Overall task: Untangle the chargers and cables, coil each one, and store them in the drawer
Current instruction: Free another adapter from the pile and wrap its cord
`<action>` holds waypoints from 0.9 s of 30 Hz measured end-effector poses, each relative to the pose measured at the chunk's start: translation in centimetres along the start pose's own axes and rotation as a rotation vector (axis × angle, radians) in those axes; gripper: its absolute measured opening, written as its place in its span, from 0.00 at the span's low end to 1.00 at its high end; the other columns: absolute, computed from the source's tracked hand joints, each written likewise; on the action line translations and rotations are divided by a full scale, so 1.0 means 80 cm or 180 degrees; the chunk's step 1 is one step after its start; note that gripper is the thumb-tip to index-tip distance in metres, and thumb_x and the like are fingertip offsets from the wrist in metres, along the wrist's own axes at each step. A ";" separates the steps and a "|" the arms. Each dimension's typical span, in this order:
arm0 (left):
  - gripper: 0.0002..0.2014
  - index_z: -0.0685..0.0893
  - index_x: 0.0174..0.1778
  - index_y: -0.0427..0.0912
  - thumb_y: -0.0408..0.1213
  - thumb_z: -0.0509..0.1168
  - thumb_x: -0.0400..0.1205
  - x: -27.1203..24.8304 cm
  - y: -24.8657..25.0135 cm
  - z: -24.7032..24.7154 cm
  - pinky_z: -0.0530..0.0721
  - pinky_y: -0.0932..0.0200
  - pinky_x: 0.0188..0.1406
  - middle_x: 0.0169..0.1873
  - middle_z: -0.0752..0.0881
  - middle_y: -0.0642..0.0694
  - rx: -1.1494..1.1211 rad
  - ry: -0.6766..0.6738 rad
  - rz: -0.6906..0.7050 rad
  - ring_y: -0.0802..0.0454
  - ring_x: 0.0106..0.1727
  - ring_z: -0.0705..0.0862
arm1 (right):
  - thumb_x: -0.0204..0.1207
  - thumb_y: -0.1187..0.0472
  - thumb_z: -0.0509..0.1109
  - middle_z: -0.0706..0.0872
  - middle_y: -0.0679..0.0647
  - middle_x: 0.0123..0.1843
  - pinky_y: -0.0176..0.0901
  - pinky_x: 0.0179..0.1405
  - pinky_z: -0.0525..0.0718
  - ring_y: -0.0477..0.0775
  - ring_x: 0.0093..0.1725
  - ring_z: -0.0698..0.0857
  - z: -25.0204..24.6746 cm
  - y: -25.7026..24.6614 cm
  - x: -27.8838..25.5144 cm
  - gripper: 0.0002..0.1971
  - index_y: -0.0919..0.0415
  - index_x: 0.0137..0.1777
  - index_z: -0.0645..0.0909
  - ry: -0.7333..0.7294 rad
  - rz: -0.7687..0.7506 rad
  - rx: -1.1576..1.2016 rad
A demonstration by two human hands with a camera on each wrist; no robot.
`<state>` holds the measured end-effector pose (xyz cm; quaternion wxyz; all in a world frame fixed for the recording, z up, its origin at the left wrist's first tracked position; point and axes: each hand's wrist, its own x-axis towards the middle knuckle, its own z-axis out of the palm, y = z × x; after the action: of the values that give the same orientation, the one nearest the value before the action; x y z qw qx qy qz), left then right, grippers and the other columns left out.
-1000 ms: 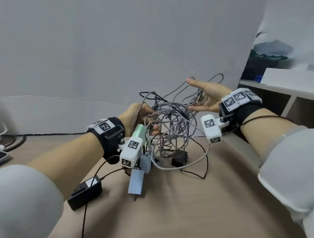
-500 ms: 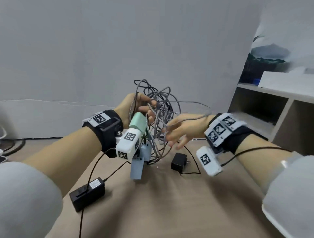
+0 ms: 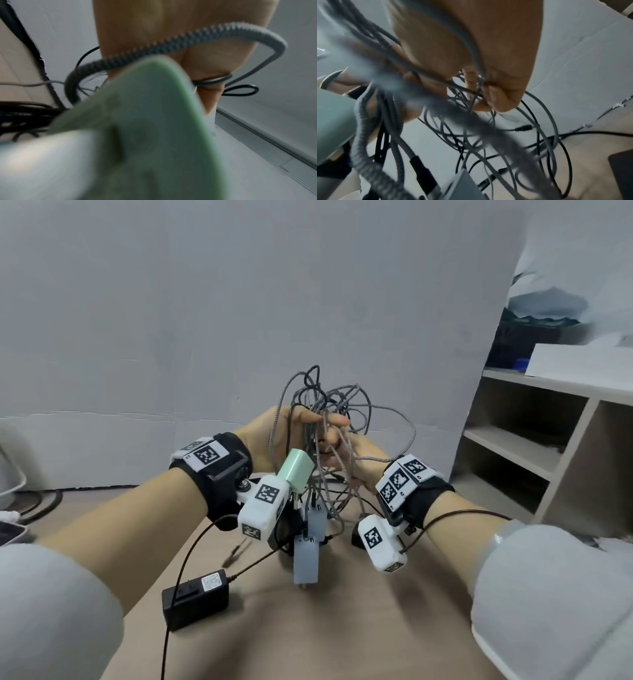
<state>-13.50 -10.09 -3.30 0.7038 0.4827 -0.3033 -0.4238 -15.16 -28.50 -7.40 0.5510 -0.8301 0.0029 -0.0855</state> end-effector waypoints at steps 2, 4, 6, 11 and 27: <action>0.20 0.84 0.67 0.36 0.35 0.56 0.81 0.001 -0.002 -0.005 0.85 0.44 0.60 0.45 0.86 0.40 -0.0009 0.0014 -0.0032 0.41 0.48 0.86 | 0.85 0.61 0.66 0.87 0.63 0.60 0.60 0.64 0.86 0.66 0.64 0.87 -0.002 -0.001 0.003 0.15 0.66 0.68 0.81 0.0068 0.0170 -0.0589; 0.21 0.82 0.71 0.38 0.35 0.58 0.82 0.002 -0.003 -0.012 0.85 0.44 0.61 0.51 0.85 0.39 -0.0030 -0.0017 -0.0061 0.38 0.54 0.85 | 0.84 0.63 0.67 0.85 0.61 0.53 0.59 0.63 0.85 0.62 0.56 0.86 -0.008 -0.006 -0.004 0.13 0.69 0.64 0.83 0.0075 0.0252 -0.1141; 0.20 0.81 0.71 0.40 0.37 0.58 0.84 0.001 -0.003 -0.022 0.83 0.43 0.62 0.52 0.86 0.41 0.0171 0.0046 -0.0070 0.39 0.54 0.85 | 0.83 0.59 0.71 0.82 0.57 0.38 0.53 0.45 0.84 0.54 0.38 0.81 -0.013 -0.013 -0.014 0.09 0.67 0.52 0.85 0.0248 0.0133 -0.1186; 0.13 0.81 0.66 0.34 0.31 0.58 0.88 -0.009 -0.001 -0.061 0.88 0.47 0.46 0.44 0.86 0.44 0.0925 0.0875 0.0161 0.45 0.43 0.87 | 0.62 0.61 0.79 0.81 0.65 0.34 0.50 0.37 0.80 0.57 0.35 0.81 -0.033 -0.011 -0.018 0.09 0.55 0.29 0.80 0.0729 0.0384 -0.0280; 0.11 0.85 0.58 0.39 0.35 0.75 0.81 -0.018 0.026 -0.082 0.90 0.47 0.52 0.49 0.91 0.42 0.2194 0.2072 -0.0166 0.44 0.49 0.91 | 0.81 0.77 0.67 0.82 0.61 0.26 0.53 0.25 0.87 0.59 0.25 0.79 -0.069 -0.068 -0.045 0.06 0.68 0.48 0.76 0.0894 0.0267 0.1097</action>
<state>-8.09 -5.66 -3.68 0.5502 0.8033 -0.1778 -0.1427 -19.97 -31.08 -0.82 0.6820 -0.7028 0.0994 -0.1765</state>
